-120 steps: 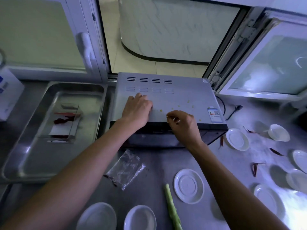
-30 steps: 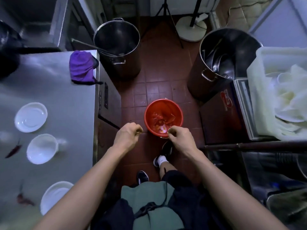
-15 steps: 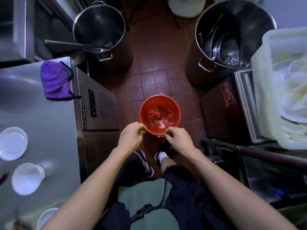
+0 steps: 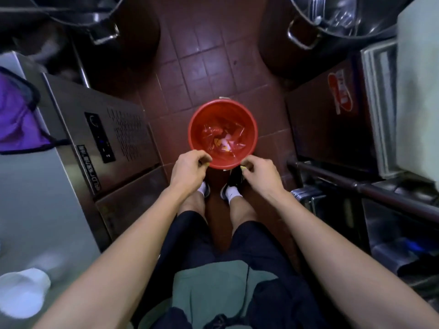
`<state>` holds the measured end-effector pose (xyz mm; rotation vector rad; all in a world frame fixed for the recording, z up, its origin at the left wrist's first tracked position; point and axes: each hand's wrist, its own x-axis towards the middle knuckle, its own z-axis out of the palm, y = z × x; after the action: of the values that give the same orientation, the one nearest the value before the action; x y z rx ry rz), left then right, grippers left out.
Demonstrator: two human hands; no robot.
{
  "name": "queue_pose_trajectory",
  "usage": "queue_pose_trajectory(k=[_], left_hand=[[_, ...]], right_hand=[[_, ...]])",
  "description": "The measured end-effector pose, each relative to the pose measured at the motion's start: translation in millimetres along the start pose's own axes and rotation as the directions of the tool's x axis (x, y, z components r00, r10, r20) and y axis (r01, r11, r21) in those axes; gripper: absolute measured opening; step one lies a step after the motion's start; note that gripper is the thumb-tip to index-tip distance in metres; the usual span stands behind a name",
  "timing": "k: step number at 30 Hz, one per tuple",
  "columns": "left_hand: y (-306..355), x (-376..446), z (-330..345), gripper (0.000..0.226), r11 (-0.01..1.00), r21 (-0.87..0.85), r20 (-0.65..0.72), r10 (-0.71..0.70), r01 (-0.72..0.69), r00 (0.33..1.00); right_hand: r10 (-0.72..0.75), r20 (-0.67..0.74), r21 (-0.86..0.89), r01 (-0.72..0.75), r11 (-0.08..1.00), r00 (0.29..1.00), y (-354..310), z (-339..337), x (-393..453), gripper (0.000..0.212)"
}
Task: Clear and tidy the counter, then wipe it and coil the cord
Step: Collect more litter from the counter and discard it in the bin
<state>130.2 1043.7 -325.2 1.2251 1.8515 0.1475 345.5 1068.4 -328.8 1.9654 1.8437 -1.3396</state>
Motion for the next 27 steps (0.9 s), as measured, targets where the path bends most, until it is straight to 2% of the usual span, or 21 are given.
queue_pose_trajectory(k=[6,13,18,27], left_hand=[[-28,58,33,0.024,1.000,0.001,0.096,-0.028,0.028,0.995],[-81,141,87,0.020,0.995,-0.045,0.095,-0.088,0.092,0.992],[-116,189,125,0.015,0.991,-0.044,0.121,-0.122,0.128,0.985],[-153,243,180,0.017,0.990,-0.034,0.149,-0.127,0.134,0.981]], right_hand=[[0.078,0.054,0.027,-0.080,0.996,0.995,13,46,52,0.013],[0.135,0.076,0.089,-0.142,0.986,0.988,52,107,123,0.012],[0.155,0.091,0.065,-0.161,0.985,0.984,82,141,178,0.012],[0.176,0.063,0.068,-0.180,0.981,0.982,115,190,248,0.013]])
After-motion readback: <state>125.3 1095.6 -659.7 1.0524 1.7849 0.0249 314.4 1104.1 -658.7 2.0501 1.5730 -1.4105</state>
